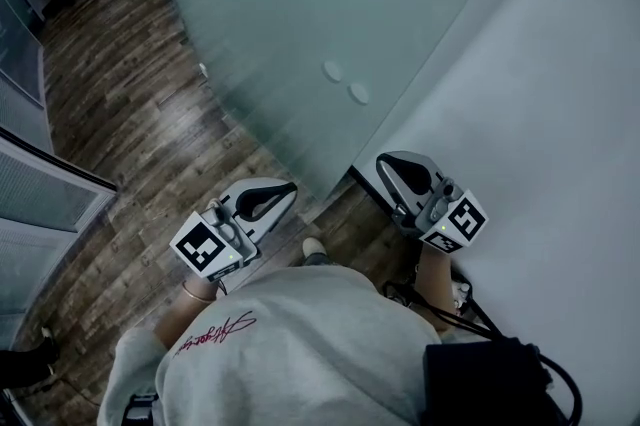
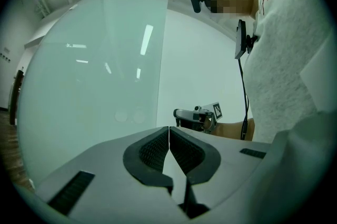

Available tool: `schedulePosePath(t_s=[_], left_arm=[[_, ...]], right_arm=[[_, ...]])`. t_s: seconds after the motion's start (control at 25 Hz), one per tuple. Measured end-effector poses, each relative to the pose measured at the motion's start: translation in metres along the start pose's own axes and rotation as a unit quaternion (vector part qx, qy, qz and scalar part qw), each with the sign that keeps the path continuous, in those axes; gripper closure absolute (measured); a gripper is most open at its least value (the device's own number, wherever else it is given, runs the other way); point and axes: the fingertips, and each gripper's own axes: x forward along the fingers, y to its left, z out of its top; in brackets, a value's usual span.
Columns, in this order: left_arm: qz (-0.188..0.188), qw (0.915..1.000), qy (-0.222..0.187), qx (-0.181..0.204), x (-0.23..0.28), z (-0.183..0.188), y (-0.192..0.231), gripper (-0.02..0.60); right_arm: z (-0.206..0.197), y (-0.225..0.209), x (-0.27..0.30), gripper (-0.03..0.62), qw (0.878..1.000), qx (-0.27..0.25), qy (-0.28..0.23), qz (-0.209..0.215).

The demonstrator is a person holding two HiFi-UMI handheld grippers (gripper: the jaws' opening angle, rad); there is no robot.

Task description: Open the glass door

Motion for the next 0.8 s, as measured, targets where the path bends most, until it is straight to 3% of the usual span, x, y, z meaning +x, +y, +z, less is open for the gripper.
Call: schedulePosePath(t_s=[0.44, 0.8], left_arm=[[-0.009, 0.9999, -0.005, -0.008, -0.016, -0.005, -0.013, 0.563], [-0.003, 0.9998, -0.016, -0.008, -0.012, -0.004, 0.000, 0.563]], right_arm=[[-0.021, 0.042, 0.011, 0.577, 0.999, 0.000, 0.040, 0.014], [-0.033, 0.048, 0.030, 0.577, 0.998, -0.011, 0.055, 0.032]])
